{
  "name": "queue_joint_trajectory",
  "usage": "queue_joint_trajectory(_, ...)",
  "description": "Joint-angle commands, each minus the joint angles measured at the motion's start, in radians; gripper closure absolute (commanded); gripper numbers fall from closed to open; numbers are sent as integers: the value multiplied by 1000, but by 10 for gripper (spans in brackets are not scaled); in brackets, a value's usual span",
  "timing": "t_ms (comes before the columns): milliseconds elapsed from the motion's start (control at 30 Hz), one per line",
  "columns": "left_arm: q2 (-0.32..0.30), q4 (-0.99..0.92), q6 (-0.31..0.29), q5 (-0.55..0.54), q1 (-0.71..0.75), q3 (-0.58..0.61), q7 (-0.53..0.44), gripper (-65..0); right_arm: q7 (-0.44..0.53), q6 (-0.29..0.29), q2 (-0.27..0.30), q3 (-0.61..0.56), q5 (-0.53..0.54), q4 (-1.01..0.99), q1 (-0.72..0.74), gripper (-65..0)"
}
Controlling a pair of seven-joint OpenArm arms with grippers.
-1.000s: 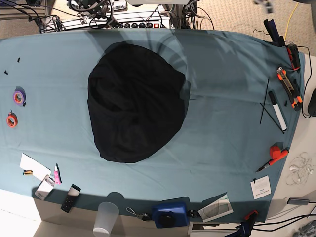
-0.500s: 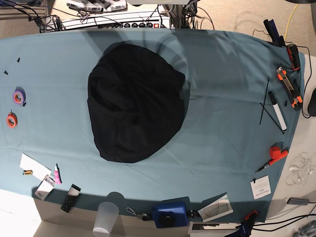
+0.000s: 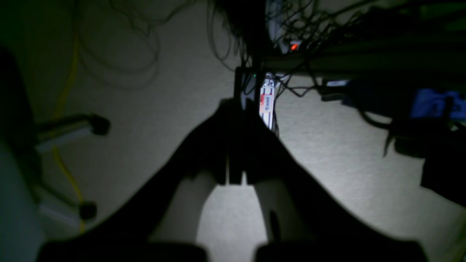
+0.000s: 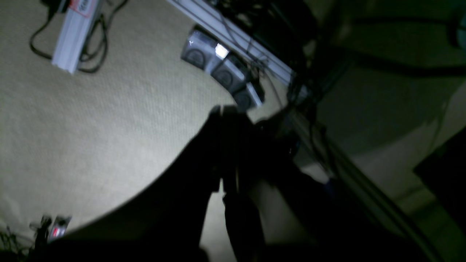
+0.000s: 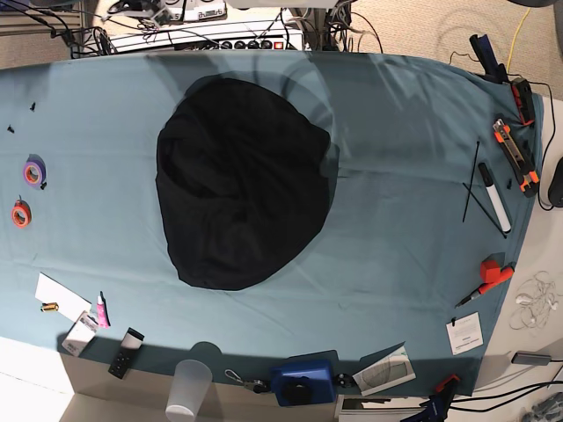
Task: Layout the t-shirt on the table in an organized manner, then fold the t-shirt properly
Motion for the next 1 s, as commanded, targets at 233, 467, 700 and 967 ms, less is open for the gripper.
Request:
queue_joint_trajectory(233,0,240,-5,-77,59,-8,16,0,-58,-5,11,134,-2,317,-84,0)
queue_joint_trajectory(467,0,395,-4,-122,51,-8,53,0,-85,-5,11,215,-2,517,-73,0)
queue_joint_trajectory(700,0,455,-4,-188,-51,-8,53,0,-92,-4,11,227,-6,531,5,0)
queue_joint_trajectory(967,-1,456,-20,-188,-184,-8,52,0,-93,-5,11,227,-97,531,105,0)
